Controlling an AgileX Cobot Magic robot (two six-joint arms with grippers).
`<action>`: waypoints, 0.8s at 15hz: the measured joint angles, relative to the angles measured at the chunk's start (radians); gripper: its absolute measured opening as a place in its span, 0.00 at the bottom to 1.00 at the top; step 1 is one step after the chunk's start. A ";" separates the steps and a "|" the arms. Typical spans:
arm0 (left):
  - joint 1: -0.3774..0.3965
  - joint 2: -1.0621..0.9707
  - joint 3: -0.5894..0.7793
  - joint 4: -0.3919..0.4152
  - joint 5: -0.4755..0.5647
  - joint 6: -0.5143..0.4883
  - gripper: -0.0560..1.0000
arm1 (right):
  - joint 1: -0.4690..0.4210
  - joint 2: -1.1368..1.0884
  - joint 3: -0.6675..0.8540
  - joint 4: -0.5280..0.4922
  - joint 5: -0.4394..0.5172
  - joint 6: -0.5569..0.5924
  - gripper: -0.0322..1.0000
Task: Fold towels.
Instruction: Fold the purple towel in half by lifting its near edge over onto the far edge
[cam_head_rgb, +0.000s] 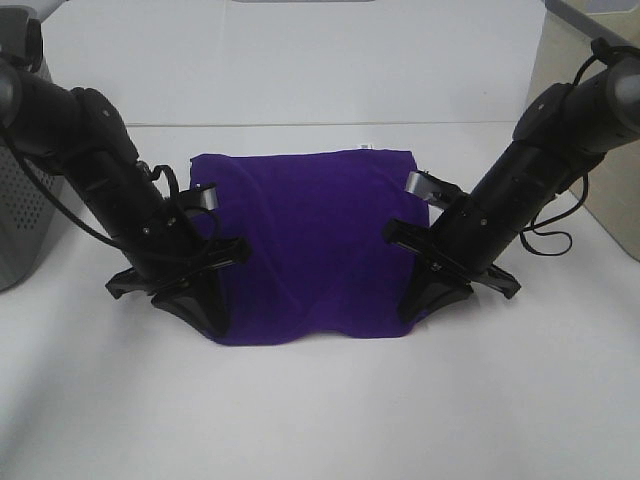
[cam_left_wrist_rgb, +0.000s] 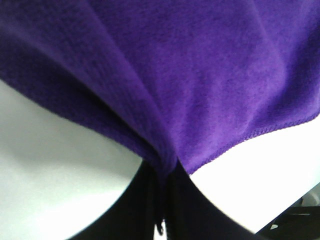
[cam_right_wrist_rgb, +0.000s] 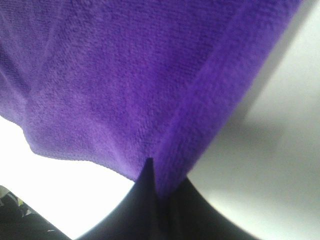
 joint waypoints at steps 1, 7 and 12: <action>0.000 -0.014 0.003 0.035 0.001 0.000 0.06 | 0.001 -0.009 0.000 -0.006 0.002 0.000 0.05; 0.000 -0.252 0.006 0.132 0.071 -0.063 0.06 | 0.002 -0.321 0.053 -0.034 0.084 0.025 0.05; 0.000 -0.307 -0.043 0.152 -0.009 -0.097 0.06 | 0.002 -0.385 -0.043 -0.062 0.023 0.026 0.05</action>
